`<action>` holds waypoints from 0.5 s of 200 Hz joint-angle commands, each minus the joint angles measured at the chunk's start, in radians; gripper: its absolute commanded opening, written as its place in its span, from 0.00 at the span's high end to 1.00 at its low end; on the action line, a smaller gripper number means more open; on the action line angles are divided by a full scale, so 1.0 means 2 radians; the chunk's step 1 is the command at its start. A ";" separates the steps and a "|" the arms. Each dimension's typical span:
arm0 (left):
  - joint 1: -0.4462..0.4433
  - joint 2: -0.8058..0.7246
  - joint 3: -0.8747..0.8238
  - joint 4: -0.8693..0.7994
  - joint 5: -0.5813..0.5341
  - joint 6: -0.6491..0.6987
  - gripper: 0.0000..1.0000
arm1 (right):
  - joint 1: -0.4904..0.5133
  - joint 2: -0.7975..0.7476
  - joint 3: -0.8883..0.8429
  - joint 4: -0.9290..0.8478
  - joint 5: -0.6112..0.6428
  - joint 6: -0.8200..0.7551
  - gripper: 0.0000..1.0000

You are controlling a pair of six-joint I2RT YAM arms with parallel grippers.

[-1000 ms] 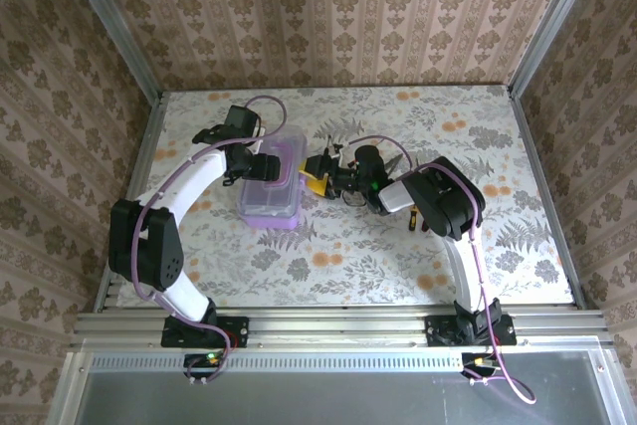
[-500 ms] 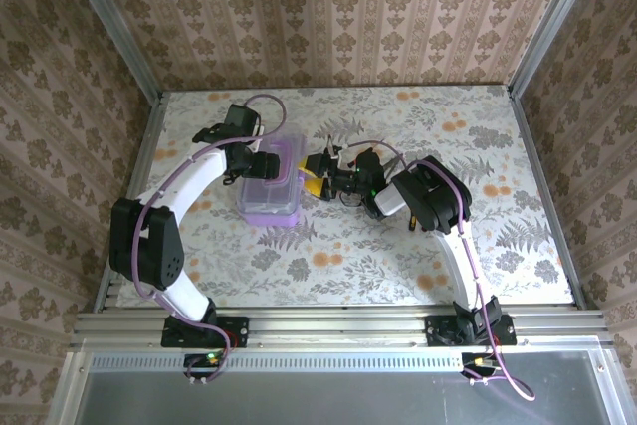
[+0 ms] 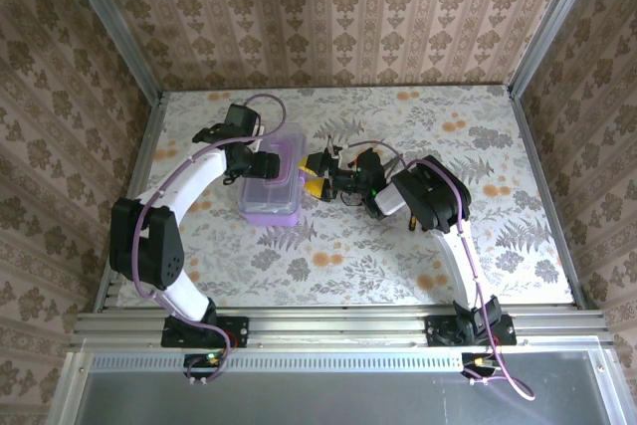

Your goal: Pack the tool kit

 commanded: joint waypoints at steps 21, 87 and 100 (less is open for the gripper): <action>-0.017 0.027 -0.010 -0.030 0.049 0.023 0.20 | 0.003 -0.032 0.011 0.025 -0.004 0.017 0.00; -0.017 0.028 -0.010 -0.032 0.046 0.022 0.21 | -0.014 -0.049 0.002 0.024 0.004 0.031 0.00; -0.017 0.028 -0.011 -0.030 0.049 0.022 0.21 | -0.012 -0.035 0.014 0.025 -0.001 0.041 0.00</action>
